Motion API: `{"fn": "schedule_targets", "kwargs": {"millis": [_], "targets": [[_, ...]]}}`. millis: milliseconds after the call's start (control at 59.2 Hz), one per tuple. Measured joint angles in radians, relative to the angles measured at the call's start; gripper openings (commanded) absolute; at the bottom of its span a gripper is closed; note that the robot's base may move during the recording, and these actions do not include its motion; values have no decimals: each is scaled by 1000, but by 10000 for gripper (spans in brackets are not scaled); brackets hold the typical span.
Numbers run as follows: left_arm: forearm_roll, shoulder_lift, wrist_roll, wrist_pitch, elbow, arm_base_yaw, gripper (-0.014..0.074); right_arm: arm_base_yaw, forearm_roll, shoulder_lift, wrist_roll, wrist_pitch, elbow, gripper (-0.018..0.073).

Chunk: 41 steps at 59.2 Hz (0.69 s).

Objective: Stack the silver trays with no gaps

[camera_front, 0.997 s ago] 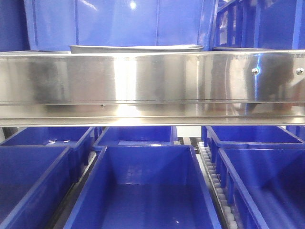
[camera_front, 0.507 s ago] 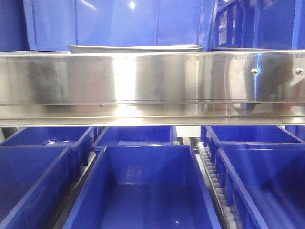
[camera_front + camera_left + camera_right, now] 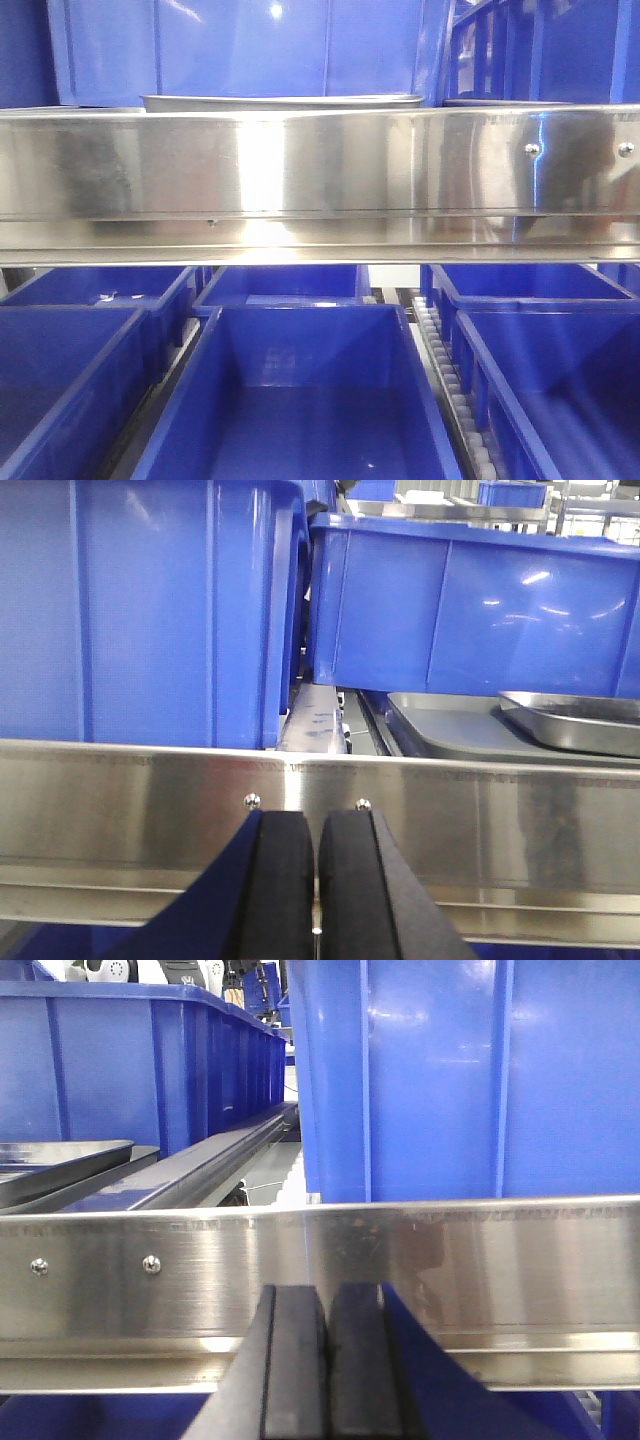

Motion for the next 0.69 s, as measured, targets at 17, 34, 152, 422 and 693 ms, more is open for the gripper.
{"fn": "schedule_targets", "kwargs": {"millis": [17,34,152,422,693], "targets": [[0,0,0,0,0,0,13,0,0,0,0,0,0,-81],[0,0,0,0,0,0,13,0,0,0,0,0,0,-81],[0,0,0,5,0,0,13,0,0,0,0,0,0,-81],[0,0,0,7,0,0,13,0,0,0,0,0,0,-81],[0,0,0,8,0,0,13,0,0,0,0,0,0,-81]]}}
